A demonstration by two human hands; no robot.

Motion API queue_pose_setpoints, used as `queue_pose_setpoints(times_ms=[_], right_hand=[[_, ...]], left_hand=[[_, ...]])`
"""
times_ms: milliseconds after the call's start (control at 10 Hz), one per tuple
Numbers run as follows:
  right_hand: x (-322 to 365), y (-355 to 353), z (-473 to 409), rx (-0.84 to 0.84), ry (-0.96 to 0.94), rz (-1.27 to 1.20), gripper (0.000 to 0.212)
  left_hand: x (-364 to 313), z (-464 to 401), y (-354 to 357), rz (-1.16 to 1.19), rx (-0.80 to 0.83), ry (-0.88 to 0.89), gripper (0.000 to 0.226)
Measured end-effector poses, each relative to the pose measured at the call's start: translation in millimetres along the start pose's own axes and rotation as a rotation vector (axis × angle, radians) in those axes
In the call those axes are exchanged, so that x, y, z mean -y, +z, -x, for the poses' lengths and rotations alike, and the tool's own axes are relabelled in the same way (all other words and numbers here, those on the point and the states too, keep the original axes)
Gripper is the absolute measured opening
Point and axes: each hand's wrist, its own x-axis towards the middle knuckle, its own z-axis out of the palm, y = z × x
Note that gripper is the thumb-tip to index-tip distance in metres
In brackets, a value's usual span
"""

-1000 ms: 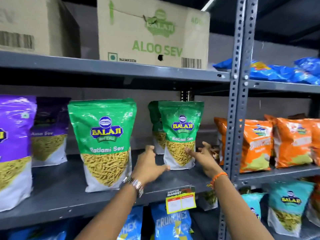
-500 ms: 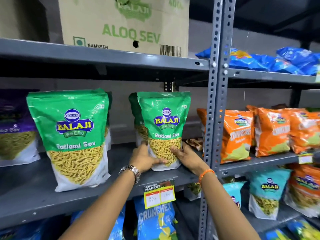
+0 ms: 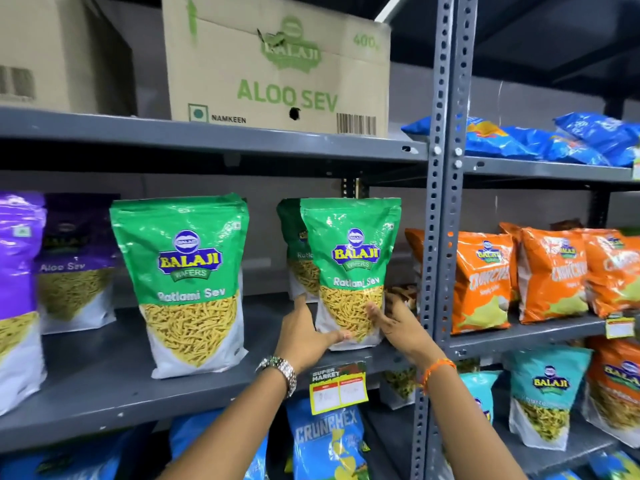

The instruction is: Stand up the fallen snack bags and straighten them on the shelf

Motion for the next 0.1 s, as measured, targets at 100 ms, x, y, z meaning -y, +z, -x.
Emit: queue_pose_setpoints(times_ms=[100], right_hand=[[5.6,-7.9,23.1,-0.196,0.0,0.169,0.094]], left_hand=[[-1.3,15.2,-2.7,0.022,-0.104,0.121,0.103]])
